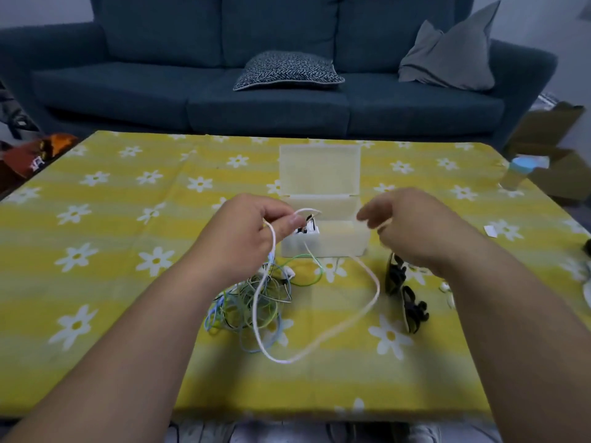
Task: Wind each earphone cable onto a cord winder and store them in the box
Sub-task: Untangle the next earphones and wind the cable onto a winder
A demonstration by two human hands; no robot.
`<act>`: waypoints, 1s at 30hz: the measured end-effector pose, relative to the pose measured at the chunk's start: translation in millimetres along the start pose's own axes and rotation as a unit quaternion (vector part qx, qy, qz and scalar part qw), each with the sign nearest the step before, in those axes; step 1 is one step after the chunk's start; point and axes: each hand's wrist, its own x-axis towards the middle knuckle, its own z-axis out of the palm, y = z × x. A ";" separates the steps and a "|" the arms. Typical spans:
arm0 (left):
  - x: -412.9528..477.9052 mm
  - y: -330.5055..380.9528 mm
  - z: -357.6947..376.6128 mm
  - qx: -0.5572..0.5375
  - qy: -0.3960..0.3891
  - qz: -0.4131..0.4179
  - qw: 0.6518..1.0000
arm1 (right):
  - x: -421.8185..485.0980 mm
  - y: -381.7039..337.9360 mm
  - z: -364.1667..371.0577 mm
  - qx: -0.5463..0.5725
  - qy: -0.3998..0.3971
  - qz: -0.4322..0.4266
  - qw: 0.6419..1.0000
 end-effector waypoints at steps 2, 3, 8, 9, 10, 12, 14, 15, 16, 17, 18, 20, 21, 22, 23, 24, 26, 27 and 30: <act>0.8 -0.6 6.6 0.041 0.008 0.007 0.999 | -2.1 -12.2 1.0 0.167 0.080 -0.023 0.982; 1.4 1.4 9.5 0.056 0.014 0.014 0.998 | -5.2 -20.3 1.7 0.253 0.051 -0.037 0.965; 4.3 15.8 20.1 0.063 0.064 0.050 0.995 | -20.4 -32.4 14.4 0.318 -0.177 -0.048 0.930; 5.0 18.1 22.2 0.058 0.085 0.051 0.993 | -20.7 -30.7 15.6 0.312 -0.176 -0.048 0.933; 5.6 20.8 24.0 0.048 0.100 0.048 0.993 | -20.9 -28.7 15.8 0.320 -0.172 -0.042 0.931; 7.1 24.6 27.6 0.026 0.107 0.045 0.993 | -19.8 -22.5 15.6 0.341 -0.170 -0.020 0.924; 7.8 27.2 30.9 0.014 0.097 0.043 0.994 | -18.9 -15.6 15.3 0.348 -0.177 -0.015 0.920; 8.2 28.2 32.6 0.014 0.092 0.045 0.995 | -19.0 -12.2 14.9 0.348 -0.179 -0.016 0.920; 8.1 30.4 34.7 0.015 0.087 0.047 0.995 | -19.3 -8.8 13.3 0.336 -0.172 -0.012 0.926; 7.5 32.5 35.9 0.014 0.080 0.047 0.996 | -18.8 -5.2 11.7 0.307 -0.153 -0.006 0.939; 6.8 35.1 37.6 0.010 0.070 0.045 0.996 | -17.1 -0.2 10.1 0.252 -0.124 0.003 0.960; 5.7 39.0 40.7 0.003 0.041 0.035 0.999 | -10.5 14.7 9.5 0.078 -0.056 0.021 0.995; 5.2 40.1 42.6 0.007 0.027 0.030 0.999 | -7.0 22.9 10.0 -0.011 -0.034 0.037 0.999; 4.9 40.8 44.8 0.016 0.013 0.026 0.999 | -5.8 29.4 10.2 -0.084 -0.025 0.056 0.995; 4.6 41.3 46.7 0.026 -0.001 0.022 0.999 | -6.4 33.6 10.6 -0.140 -0.030 0.068 0.987; 4.4 41.7 48.7 0.035 -0.017 0.017 0.999 | -7.8 36.7 11.7 -0.183 -0.050 0.072 0.979; 4.0 41.9 52.7 0.055 -0.051 0.009 0.997 | -10.8 38.9 12.0 -0.247 -0.101 0.061 0.962; 3.8 41.9 55.1 0.064 -0.066 0.007 0.996 | -10.7 39.3 11.9 -0.255 -0.109 0.058 0.959; 4.3 42.1 62.8 0.083 -0.100 0.014 0.991 | -13.3 33.0 14.2 0.030 -0.069 0.052 0.996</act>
